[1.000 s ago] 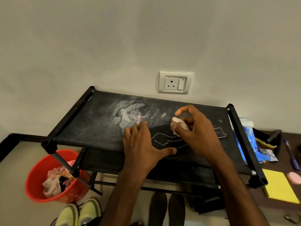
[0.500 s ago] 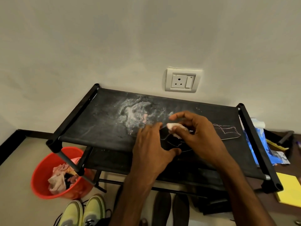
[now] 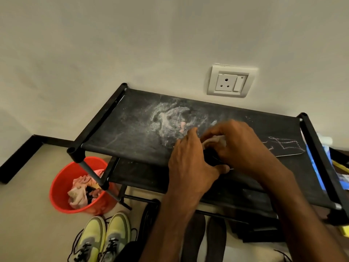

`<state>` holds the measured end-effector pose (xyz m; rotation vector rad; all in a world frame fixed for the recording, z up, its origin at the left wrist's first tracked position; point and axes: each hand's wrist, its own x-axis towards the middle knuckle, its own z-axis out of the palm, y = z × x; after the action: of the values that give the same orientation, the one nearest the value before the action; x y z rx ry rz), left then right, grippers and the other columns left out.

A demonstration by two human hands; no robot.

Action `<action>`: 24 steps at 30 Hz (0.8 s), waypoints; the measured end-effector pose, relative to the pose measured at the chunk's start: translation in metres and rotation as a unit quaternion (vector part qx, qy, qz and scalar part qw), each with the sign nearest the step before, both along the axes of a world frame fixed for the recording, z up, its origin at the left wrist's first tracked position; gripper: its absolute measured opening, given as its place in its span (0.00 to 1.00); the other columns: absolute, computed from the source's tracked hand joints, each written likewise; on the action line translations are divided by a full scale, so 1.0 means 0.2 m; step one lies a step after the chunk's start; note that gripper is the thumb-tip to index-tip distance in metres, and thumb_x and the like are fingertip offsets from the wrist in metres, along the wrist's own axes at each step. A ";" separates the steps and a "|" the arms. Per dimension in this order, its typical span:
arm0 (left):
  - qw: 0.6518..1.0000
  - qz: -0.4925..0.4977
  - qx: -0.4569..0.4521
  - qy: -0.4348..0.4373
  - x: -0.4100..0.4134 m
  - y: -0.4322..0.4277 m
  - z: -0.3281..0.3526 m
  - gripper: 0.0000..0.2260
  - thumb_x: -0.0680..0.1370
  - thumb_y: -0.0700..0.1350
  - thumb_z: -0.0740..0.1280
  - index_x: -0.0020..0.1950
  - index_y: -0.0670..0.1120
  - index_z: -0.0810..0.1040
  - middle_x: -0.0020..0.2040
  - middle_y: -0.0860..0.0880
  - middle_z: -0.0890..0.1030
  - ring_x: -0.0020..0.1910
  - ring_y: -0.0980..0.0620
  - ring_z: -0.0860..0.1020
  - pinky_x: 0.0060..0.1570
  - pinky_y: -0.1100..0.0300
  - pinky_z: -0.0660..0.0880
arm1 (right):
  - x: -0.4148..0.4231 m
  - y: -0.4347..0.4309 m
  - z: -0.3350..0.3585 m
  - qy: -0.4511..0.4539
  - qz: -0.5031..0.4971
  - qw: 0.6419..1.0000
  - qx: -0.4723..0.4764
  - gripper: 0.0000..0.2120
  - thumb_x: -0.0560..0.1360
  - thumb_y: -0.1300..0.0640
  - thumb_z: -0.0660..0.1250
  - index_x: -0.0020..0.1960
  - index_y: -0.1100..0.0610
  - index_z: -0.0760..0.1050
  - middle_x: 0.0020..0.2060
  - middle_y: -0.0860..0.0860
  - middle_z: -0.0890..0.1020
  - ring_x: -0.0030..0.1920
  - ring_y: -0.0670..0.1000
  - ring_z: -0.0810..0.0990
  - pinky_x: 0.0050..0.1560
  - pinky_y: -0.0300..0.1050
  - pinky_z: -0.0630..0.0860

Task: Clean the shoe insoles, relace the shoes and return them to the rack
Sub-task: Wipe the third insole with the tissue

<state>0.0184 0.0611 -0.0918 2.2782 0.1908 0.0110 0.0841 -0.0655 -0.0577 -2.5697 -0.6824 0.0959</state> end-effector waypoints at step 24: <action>1.000 0.016 0.006 0.010 0.00 0.00 0.02 0.55 0.61 0.61 0.82 0.80 0.50 0.56 0.69 0.54 0.75 0.72 0.51 0.65 0.66 0.54 0.68 | 0.03 -0.03 -0.06 -0.068 0.042 0.997 -0.013 0.13 0.74 0.57 0.72 0.53 0.41 0.86 0.44 0.46 0.83 0.43 0.50 0.79 0.43 0.52 0.79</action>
<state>0.0185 0.0616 -0.0888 2.2878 0.2386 0.0056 0.0898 -0.0711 -0.0696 -2.5896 -0.8453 -0.0437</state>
